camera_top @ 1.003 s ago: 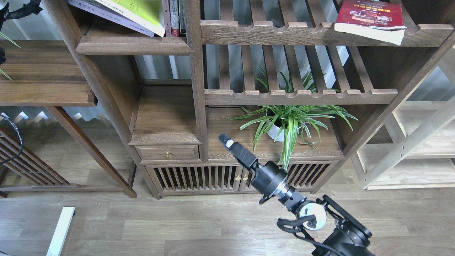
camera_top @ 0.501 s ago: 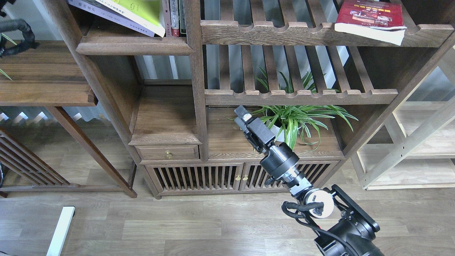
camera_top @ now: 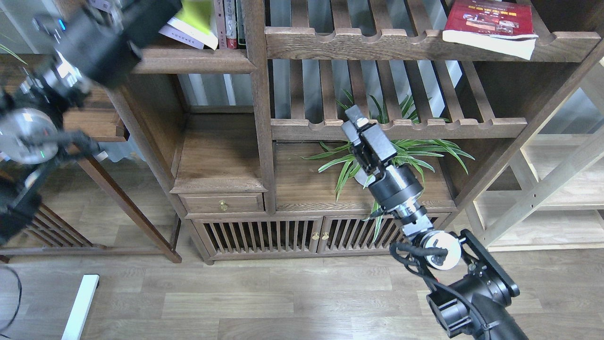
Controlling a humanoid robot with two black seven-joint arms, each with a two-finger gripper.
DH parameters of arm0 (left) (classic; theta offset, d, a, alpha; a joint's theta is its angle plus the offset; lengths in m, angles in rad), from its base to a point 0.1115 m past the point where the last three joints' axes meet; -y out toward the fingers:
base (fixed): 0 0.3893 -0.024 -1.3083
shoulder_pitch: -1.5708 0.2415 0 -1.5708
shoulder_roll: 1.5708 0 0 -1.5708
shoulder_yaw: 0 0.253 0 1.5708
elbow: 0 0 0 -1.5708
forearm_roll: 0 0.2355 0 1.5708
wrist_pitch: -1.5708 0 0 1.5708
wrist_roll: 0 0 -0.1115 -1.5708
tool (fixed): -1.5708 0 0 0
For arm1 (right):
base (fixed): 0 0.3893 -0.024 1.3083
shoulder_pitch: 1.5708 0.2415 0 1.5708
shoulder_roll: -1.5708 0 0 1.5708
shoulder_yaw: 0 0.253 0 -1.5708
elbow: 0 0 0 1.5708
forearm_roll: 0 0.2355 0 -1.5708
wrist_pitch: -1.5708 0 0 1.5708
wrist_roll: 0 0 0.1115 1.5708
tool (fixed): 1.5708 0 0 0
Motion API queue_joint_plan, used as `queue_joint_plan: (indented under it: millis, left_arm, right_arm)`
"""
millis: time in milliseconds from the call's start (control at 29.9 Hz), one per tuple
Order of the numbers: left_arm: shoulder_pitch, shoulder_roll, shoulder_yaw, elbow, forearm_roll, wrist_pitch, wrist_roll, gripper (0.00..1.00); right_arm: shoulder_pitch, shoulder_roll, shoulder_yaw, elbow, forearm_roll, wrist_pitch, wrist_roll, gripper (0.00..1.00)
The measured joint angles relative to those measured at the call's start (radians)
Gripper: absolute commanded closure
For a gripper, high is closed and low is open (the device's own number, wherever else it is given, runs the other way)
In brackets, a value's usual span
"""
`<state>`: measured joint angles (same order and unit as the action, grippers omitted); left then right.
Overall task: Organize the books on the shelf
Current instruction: 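Withdraw the left gripper and raise the right gripper toward the red book, then grasp the red book on the top shelf with the right gripper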
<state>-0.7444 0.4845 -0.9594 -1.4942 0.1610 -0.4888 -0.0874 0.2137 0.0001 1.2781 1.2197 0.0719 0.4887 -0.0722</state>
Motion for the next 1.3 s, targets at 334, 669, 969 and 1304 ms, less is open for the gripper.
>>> queue_joint_plan:
  millis: [334, 669, 969, 1304]
  left_arm:
    - [0.229, -0.108, -0.004, -0.139, 0.104, 0.0, 0.01, 0.03]
    - [0.31, -0.159, -0.003, -0.158, 0.112, 0.0, 0.05, 0.03]
    - [0.323, -0.159, -0.006, -0.171, 0.112, 0.0, 0.051, 0.03]
    - [0.371, -0.161, -0.031, -0.176, 0.111, 0.0, 0.051, 0.03]
  right_arm:
    - [0.06, 0.0, 0.103, -0.025, 0.071, -0.021, 0.0, 0.17]
    - [0.08, -0.014, 0.173, -0.07, 0.156, -0.145, 0.001, 0.17]
    - [0.131, -0.135, 0.224, -0.121, 0.258, -0.208, 0.0, 0.18]
    - [0.133, -0.222, 0.279, -0.11, 0.321, -0.22, 0.0, 0.19]
